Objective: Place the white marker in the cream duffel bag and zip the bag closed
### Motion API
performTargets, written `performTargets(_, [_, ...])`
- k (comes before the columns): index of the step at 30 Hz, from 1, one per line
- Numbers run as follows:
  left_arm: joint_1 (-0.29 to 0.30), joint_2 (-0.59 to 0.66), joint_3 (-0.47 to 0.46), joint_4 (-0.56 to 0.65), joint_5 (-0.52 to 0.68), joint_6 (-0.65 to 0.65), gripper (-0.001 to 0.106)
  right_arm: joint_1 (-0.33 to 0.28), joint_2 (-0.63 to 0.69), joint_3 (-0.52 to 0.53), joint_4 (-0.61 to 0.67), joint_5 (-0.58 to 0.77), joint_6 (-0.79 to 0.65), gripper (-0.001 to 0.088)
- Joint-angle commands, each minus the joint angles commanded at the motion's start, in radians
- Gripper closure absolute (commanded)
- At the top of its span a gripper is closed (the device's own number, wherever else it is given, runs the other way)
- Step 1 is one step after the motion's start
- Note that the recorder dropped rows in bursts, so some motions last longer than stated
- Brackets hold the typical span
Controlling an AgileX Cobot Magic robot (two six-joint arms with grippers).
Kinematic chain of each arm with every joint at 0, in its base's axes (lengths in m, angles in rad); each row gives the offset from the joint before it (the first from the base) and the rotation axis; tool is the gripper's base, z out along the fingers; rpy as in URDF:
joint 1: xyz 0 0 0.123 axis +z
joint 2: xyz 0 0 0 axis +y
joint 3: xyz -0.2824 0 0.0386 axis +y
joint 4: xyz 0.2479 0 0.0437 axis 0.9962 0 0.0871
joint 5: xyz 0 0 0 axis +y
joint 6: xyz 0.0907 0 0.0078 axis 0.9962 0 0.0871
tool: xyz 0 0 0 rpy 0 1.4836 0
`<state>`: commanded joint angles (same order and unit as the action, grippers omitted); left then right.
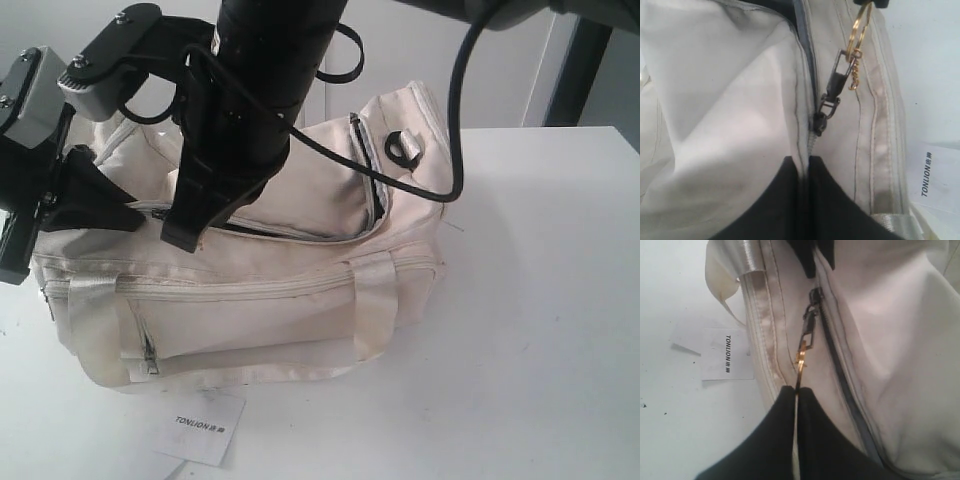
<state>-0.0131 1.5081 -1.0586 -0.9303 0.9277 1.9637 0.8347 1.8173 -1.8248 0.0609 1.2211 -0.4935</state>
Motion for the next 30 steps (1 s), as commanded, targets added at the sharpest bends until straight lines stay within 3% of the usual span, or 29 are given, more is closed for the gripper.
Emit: performTargets(30, [0.0, -0.002, 0.0, 0.012, 0.002, 0.0, 0.105, -0.005, 0.0, 0.002, -0.074, 0.0, 0.0, 0.0868])
